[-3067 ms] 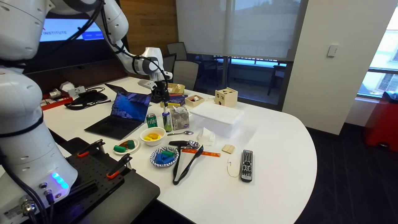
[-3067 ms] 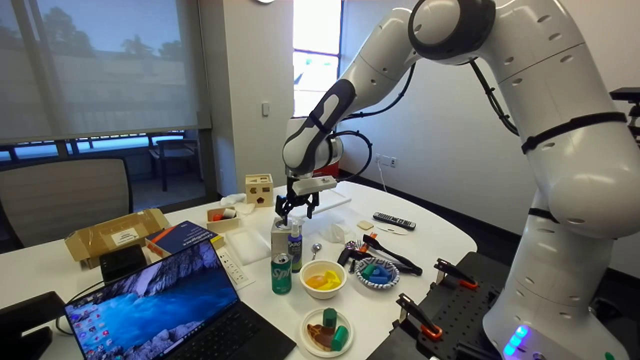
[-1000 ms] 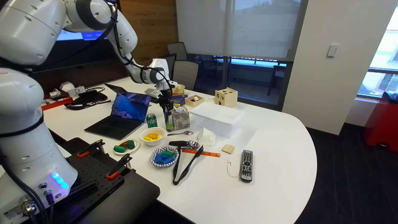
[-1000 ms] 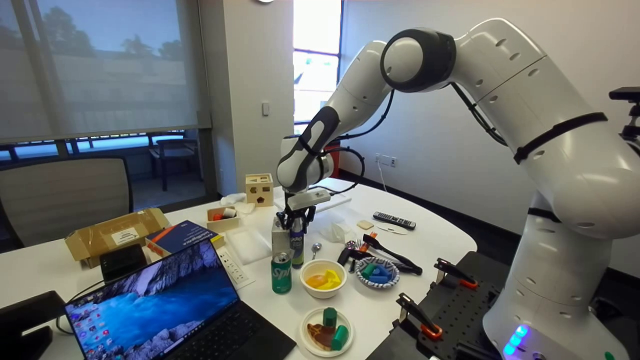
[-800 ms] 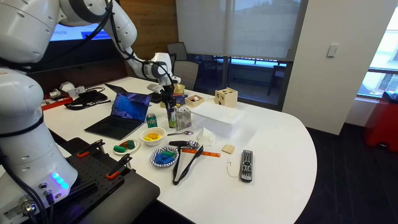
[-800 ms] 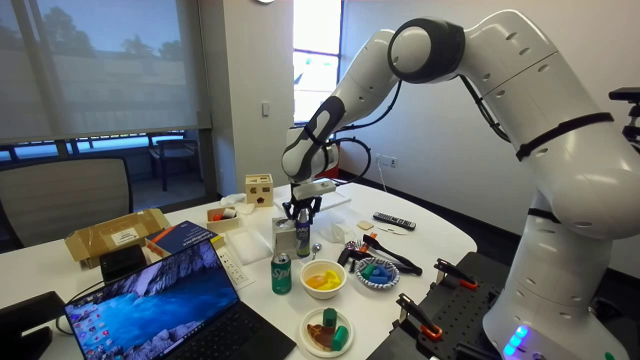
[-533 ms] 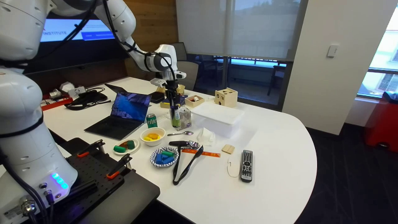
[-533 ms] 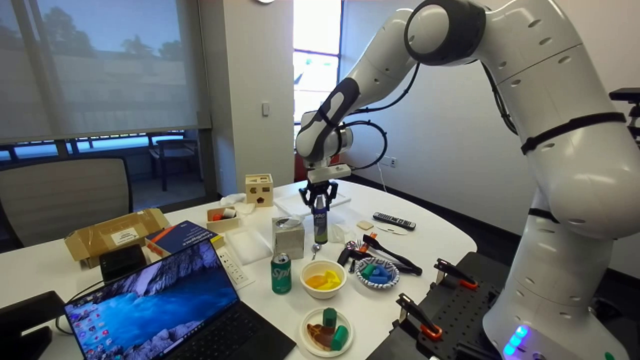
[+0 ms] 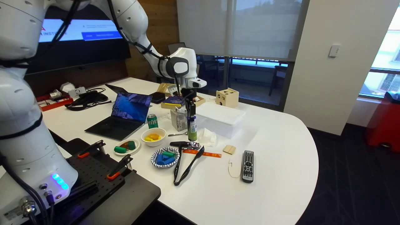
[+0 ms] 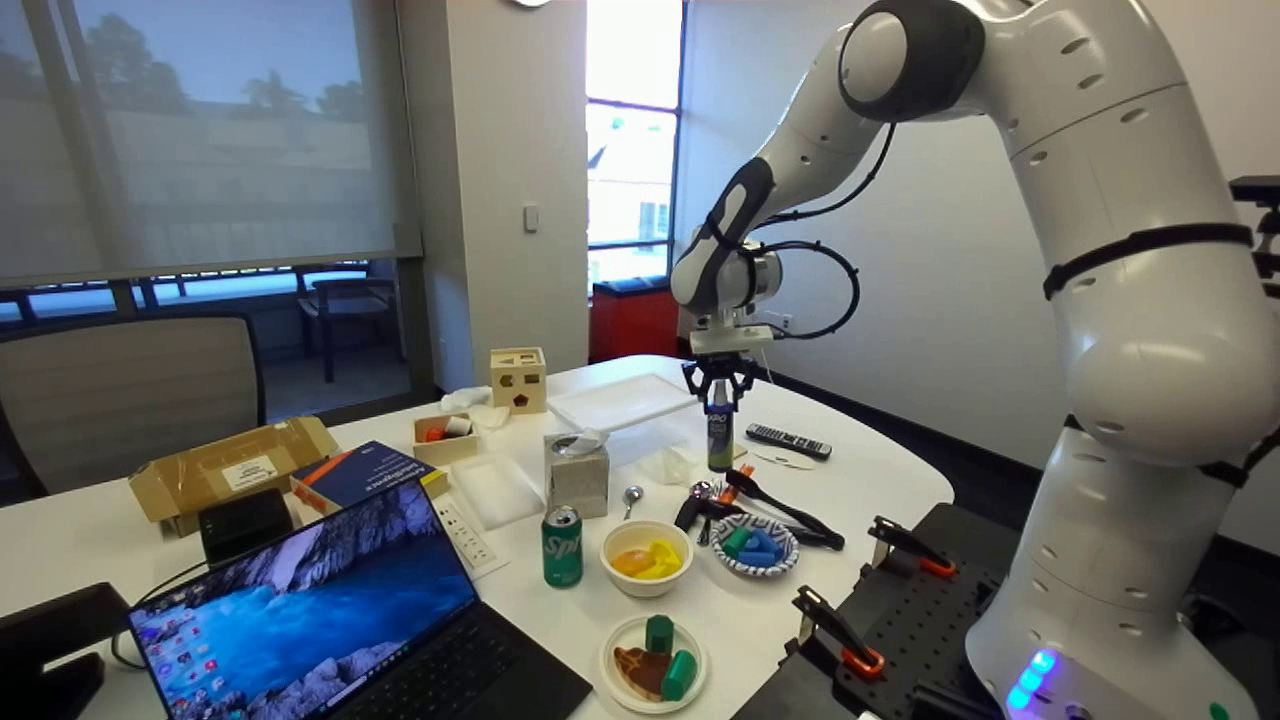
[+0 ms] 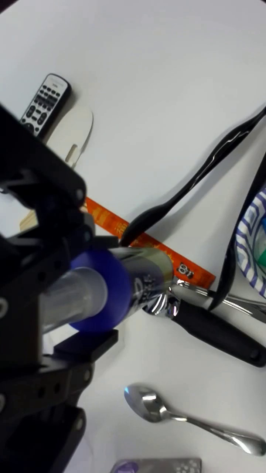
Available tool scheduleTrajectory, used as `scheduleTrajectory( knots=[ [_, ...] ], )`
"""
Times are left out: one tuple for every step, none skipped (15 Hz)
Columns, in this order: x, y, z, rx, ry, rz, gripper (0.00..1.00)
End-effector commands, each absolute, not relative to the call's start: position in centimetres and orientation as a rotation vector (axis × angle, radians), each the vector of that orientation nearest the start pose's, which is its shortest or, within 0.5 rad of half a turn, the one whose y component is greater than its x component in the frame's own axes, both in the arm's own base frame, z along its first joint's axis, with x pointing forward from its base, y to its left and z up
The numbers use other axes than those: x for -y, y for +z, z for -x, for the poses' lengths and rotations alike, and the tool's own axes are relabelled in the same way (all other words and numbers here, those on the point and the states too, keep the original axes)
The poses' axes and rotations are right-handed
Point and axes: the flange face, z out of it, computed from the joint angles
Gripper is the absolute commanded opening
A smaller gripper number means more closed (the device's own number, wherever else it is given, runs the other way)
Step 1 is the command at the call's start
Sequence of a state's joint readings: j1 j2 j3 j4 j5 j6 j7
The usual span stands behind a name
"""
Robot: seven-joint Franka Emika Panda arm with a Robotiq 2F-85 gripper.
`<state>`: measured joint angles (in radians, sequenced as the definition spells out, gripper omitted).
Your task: Move the can to the right
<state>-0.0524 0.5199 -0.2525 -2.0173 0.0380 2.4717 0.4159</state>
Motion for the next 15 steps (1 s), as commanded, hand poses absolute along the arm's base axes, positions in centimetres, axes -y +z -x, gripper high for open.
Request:
scheduleTrajectory(
  knots=[
    [21.0,20.5,-55.4,-1.339,0.012,2.927,0.31],
    [21.7,20.7,-55.1,-1.373,0.012,2.908,0.31],
    [22.2,20.8,-54.9,-1.397,0.01,2.889,0.31],
    [22.0,19.5,-55.6,-1.326,0.053,2.948,0.31],
    [22.4,19.5,-55.4,-1.335,0.055,2.943,0.56],
    [22.4,19.3,-55.4,-1.337,0.06,2.944,0.56],
    [22.3,19.1,-55.4,-1.334,0.065,2.945,0.56],
    [21.9,19.0,-55.3,-1.321,0.062,2.944,0.31],
    [22.6,18.4,-55.4,-1.371,0.052,2.931,0.31],
    [23.4,18.0,-55.3,-1.41,0.049,2.914,0.31],
    [24.0,17.7,-55.1,-1.44,0.056,2.9,0.31],
    [24.9,17.4,-55.0,-1.478,0.051,2.89,0.31],
    [25.8,17.0,-54.7,-1.519,0.051,2.878,0.31],
    [26.5,16.8,-54.5,-1.545,0.056,2.862,0.31],
    [27.3,16.5,-54.3,-1.583,0.058,2.848,0.31]
  ],
)
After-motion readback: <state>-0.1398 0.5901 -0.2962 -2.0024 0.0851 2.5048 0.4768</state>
